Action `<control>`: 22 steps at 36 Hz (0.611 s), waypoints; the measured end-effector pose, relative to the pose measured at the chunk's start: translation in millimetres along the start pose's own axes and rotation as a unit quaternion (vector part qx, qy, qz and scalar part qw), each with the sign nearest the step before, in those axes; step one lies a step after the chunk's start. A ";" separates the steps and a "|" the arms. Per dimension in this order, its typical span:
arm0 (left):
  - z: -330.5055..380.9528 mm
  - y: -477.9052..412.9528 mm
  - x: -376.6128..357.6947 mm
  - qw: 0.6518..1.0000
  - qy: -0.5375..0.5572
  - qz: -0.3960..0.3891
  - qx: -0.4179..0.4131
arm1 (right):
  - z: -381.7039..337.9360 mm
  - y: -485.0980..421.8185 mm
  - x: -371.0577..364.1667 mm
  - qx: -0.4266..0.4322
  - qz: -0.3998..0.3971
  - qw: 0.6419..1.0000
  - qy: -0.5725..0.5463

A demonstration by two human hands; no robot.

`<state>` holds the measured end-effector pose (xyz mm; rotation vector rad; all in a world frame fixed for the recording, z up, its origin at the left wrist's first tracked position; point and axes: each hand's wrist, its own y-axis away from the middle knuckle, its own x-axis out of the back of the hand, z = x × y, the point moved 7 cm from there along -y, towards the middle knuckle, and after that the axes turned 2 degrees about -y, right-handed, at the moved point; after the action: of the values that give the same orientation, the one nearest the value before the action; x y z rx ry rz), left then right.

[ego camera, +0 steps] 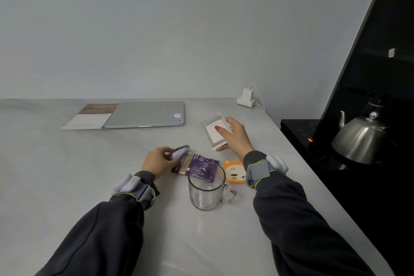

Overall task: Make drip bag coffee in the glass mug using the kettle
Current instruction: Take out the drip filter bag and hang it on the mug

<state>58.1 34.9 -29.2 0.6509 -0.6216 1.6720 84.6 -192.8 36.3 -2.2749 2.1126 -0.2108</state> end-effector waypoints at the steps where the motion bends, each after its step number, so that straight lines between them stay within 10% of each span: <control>1: 1.5 1.6 0.8 1.000 -0.027 -0.004 0.003 | 0.8 2.2 -2.2 -0.008 -0.019 1.000 -0.005; 6: 19.2 7.1 12.4 0.996 -0.085 0.021 -0.025 | -1.8 10.7 -11.9 -0.012 -0.081 0.997 0.006; 12: 71.5 25.9 32.2 0.960 0.264 0.002 -0.094 | -26.0 15.1 -13.1 0.054 -0.070 0.996 0.025; 22: 73.6 33.7 27.8 0.909 0.411 -0.036 -0.063 | -35.0 23.2 -16.4 0.042 -0.060 0.997 -0.029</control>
<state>26.9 -4.1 40.3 -0.1515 -0.0848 1.6332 56.4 -175.8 67.0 -2.3319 1.9032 -0.2292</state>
